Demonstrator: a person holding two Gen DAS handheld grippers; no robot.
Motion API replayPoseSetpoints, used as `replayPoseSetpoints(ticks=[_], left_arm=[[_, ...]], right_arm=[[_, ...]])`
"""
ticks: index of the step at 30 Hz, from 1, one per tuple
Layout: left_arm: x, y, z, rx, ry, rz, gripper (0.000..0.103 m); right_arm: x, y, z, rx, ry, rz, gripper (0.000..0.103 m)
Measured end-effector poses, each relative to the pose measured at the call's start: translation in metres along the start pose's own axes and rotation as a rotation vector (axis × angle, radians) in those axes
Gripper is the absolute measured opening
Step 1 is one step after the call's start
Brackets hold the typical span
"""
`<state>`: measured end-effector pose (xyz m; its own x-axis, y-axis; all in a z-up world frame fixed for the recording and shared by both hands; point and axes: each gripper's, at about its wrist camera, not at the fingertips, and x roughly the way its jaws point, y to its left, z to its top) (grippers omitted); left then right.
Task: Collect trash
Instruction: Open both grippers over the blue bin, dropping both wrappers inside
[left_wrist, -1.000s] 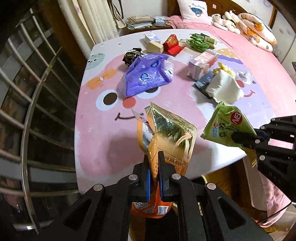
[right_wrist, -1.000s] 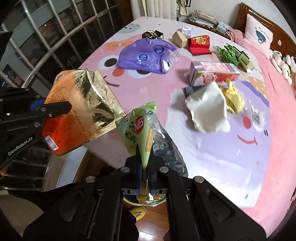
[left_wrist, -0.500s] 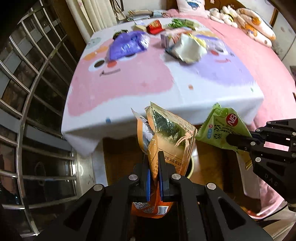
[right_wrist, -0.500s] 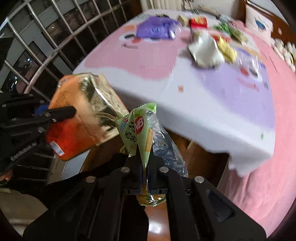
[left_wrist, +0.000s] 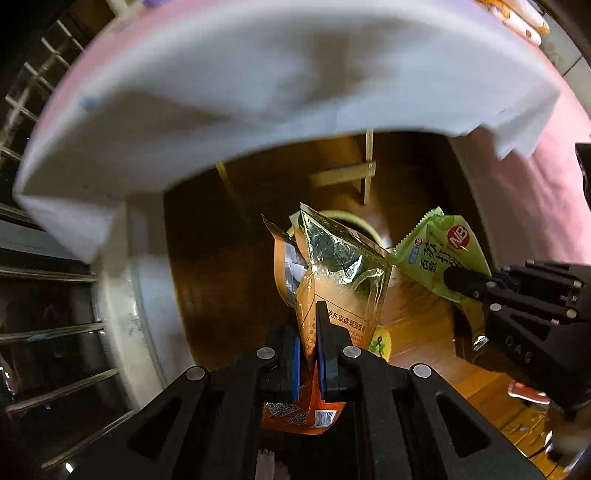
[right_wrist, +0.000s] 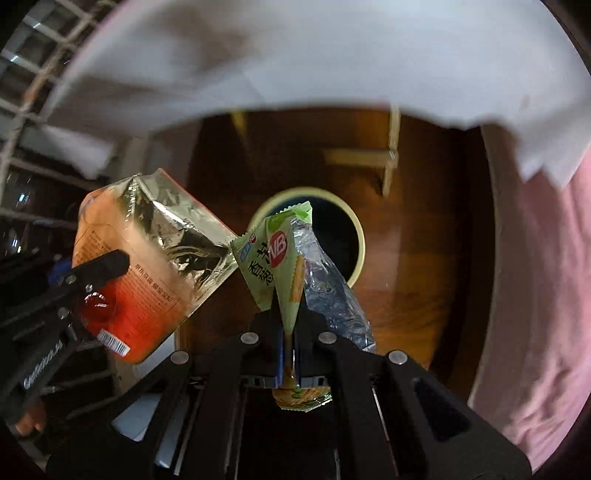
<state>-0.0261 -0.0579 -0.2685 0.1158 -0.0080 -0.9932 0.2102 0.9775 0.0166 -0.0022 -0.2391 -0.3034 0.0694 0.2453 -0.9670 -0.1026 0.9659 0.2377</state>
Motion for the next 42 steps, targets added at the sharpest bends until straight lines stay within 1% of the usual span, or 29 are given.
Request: replayPoseSetpoints(ticks=[3, 7, 11, 14, 15, 16, 17, 18, 19, 20, 21, 23, 24, 25, 29, 32, 35, 39, 42], left_arm=[[0.054, -0.002, 0.001, -0.009, 0.005, 0.005, 0.006], [0.115, -0.006, 0.006, -0.032, 0.011, -0.01, 0.006], [0.175, -0.005, 0.013, -0.051, 0.022, -0.027, 0.007], [0.21, -0.007, 0.018, -0.049, 0.023, -0.031, 0.007], [0.219, -0.005, 0.021, -0.05, 0.024, -0.037, 0.008], [0.229, -0.005, 0.022, -0.053, 0.026, -0.038, 0.012], [0.236, -0.004, 0.022, -0.055, 0.029, -0.032, 0.02], [0.243, -0.004, 0.023, -0.057, 0.031, -0.028, 0.024], [0.248, -0.004, 0.023, -0.06, 0.032, -0.024, 0.035], [0.253, -0.003, 0.024, -0.064, 0.029, -0.023, 0.046], [0.257, -0.002, 0.025, -0.067, 0.026, -0.023, 0.051], [0.262, 0.0, 0.028, -0.08, 0.023, -0.019, 0.062], [0.265, 0.001, 0.028, -0.086, 0.03, -0.028, 0.065], [0.266, 0.004, 0.029, -0.089, 0.035, -0.032, 0.07], [0.255, 0.01, 0.03, -0.095, 0.027, -0.021, 0.07], [0.233, 0.014, 0.033, -0.105, 0.017, -0.019, 0.071], [0.189, 0.017, 0.033, -0.103, -0.004, -0.021, 0.071], [0.121, 0.024, 0.036, -0.086, -0.058, -0.023, 0.071], [0.06, 0.03, 0.038, -0.072, -0.108, -0.026, 0.071]], right_arm=[[0.048, -0.014, -0.005, 0.094, 0.013, -0.003, 0.002], [0.104, -0.035, -0.01, 0.221, 0.018, 0.031, 0.002], [0.155, -0.054, -0.012, 0.294, 0.033, 0.035, 0.002], [0.189, -0.067, -0.009, 0.346, 0.049, 0.058, 0.002], [0.2, -0.07, -0.009, 0.363, 0.056, 0.074, 0.002], [0.208, -0.072, -0.01, 0.375, 0.065, 0.085, 0.003], [0.217, -0.074, -0.011, 0.392, 0.079, 0.099, 0.005], [0.225, -0.077, -0.01, 0.404, 0.089, 0.112, 0.013], [0.229, -0.078, -0.01, 0.41, 0.095, 0.118, 0.033], [0.232, -0.078, -0.01, 0.412, 0.097, 0.119, 0.046], [0.233, -0.078, -0.01, 0.411, 0.09, 0.123, 0.064], [0.232, -0.077, -0.011, 0.406, 0.07, 0.12, 0.064], [0.232, -0.076, -0.012, 0.404, 0.07, 0.116, 0.064], [0.231, -0.076, -0.012, 0.399, 0.069, 0.108, 0.064], [0.229, -0.073, -0.007, 0.354, 0.059, 0.061, 0.064], [0.211, -0.063, -0.007, 0.311, 0.058, 0.026, 0.064], [0.185, -0.054, -0.008, 0.274, 0.057, 0.017, 0.064], [0.127, -0.036, -0.013, 0.242, 0.049, 0.012, 0.064], [0.076, -0.02, -0.014, 0.223, 0.031, 0.013, 0.064]])
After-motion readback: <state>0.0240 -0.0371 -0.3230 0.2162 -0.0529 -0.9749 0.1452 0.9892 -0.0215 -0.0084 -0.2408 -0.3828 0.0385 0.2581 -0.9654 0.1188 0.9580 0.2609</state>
